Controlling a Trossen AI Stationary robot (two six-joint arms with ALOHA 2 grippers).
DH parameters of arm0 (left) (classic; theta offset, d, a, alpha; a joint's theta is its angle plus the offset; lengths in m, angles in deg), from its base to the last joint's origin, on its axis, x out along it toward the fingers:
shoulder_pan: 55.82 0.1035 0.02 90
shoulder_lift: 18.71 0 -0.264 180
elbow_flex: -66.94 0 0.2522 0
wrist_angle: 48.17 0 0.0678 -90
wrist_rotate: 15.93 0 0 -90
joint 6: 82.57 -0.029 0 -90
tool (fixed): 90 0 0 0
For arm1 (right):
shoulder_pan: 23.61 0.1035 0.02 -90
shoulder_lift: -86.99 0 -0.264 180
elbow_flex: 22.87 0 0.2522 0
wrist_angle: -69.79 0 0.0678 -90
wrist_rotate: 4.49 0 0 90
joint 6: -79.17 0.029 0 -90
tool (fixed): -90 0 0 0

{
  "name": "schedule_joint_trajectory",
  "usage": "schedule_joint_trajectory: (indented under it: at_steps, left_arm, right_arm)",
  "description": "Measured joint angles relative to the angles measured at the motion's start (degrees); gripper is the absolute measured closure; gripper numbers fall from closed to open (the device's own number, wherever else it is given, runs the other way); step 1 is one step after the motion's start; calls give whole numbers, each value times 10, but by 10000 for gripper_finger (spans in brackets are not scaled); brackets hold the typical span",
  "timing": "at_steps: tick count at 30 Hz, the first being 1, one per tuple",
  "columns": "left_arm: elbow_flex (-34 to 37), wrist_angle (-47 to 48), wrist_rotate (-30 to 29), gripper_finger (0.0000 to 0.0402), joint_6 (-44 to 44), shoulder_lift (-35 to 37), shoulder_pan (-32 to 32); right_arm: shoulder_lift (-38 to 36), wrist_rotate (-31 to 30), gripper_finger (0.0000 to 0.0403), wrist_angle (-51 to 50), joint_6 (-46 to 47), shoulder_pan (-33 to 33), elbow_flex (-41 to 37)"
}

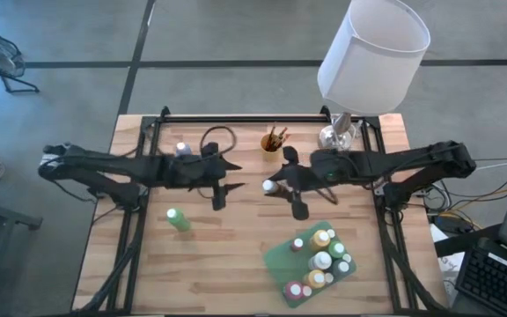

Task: Pick & Place Paint Supplies
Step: Put the light green into the green bin

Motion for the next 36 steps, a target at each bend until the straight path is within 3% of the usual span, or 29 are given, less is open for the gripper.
schedule_joint_trajectory:
  at_steps: [6, 10, 15, 25, 36]
  left_arm:
    - [174, -396, 95, 170, -30, 6, 0]
    - [212, -519, 117, 170, -41, -15, 0]
    - [184, -521, 125, 170, -41, -66, 0]
    - [40, -410, 153, 132, -69, -163, 0]
    - [-27, -390, 161, 123, -76, -215, 0]
  right_arm:
    - [-46, 2, 261, 239, -5, 10, -124]
    - [-58, 2, 261, 379, -13, 10, -193]
    - [-53, 8, 260, 467, -19, 10, -233]
    - [-46, 8, 260, 464, -46, 28, -245]
    - [-47, 4, 259, 465, -68, 35, -245]
